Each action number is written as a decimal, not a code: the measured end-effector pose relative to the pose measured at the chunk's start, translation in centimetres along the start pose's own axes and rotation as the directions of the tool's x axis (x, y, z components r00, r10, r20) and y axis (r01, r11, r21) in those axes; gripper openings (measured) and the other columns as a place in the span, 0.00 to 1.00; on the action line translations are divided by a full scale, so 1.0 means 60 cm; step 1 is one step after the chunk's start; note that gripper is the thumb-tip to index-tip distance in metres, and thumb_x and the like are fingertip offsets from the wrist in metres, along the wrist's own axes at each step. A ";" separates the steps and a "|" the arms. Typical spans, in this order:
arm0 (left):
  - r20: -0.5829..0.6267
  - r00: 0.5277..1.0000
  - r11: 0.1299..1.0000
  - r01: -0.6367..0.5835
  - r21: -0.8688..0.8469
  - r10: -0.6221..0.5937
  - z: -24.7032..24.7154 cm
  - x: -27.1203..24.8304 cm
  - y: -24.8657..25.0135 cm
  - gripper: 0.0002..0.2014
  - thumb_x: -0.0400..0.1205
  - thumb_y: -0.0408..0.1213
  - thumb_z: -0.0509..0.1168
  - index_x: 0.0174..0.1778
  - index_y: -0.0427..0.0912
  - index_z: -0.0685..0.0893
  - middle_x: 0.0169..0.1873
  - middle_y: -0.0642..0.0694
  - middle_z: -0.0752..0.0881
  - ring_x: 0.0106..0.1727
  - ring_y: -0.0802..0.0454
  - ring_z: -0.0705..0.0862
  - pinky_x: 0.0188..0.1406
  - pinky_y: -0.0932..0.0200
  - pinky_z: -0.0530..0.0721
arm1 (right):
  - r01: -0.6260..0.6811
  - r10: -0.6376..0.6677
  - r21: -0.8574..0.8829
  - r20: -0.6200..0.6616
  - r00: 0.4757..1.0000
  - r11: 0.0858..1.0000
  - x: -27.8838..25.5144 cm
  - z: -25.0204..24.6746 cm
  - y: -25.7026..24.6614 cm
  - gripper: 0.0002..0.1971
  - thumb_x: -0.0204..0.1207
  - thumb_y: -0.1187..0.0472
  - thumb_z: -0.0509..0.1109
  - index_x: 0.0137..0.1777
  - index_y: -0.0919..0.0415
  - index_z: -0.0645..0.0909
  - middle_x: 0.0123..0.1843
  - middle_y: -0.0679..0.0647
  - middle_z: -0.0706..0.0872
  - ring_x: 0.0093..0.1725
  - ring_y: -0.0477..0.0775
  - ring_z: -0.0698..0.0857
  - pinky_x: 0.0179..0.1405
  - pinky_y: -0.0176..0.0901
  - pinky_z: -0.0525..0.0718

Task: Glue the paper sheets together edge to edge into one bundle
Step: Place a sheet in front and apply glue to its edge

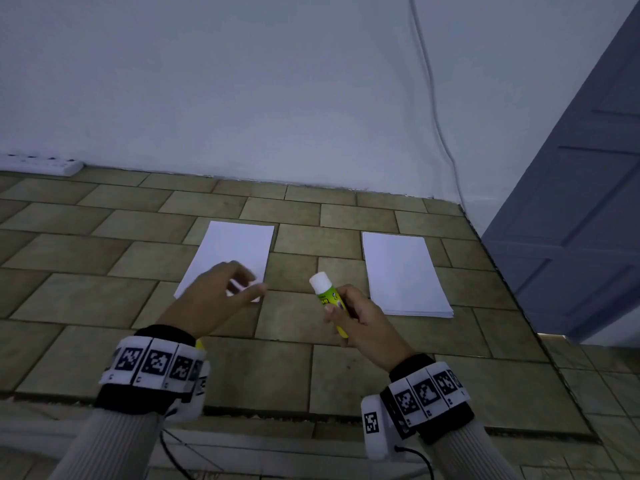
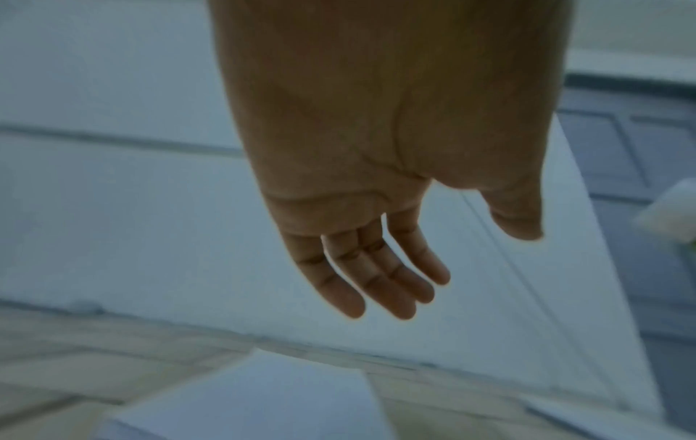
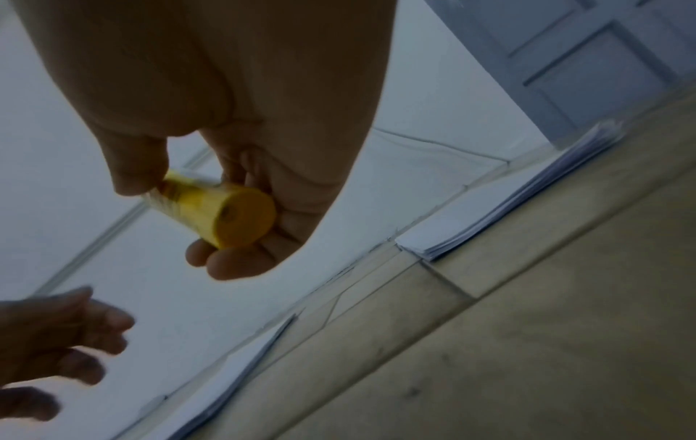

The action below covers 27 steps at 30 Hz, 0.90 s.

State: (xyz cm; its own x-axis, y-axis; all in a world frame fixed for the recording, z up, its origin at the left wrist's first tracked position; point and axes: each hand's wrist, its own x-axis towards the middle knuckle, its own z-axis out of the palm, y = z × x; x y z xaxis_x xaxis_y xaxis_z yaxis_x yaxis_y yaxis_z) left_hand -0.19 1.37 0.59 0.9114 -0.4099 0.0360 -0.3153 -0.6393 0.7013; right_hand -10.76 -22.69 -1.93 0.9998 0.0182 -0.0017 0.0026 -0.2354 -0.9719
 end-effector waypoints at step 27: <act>-0.036 0.998 0.610 -0.002 -0.793 -0.044 0.115 0.015 0.068 0.03 0.77 0.30 0.71 0.44 0.37 0.88 0.35 0.46 0.91 0.38 0.54 0.89 0.41 0.64 0.88 | -0.070 0.100 0.299 -0.088 0.991 0.952 0.004 -0.012 0.009 0.09 0.82 0.63 0.64 0.49 0.69 0.82 0.35 0.61 0.87 0.33 0.53 0.87 0.34 0.41 0.86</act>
State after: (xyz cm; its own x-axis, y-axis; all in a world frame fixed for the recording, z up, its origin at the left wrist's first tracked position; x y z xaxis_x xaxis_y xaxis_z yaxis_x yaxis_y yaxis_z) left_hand -2.46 -6.09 -1.43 0.9336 -0.3571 0.0307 0.0158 0.1265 0.9918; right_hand -10.49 -23.49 -2.31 0.9927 -0.0913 -0.0784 -0.0726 0.0652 -0.9952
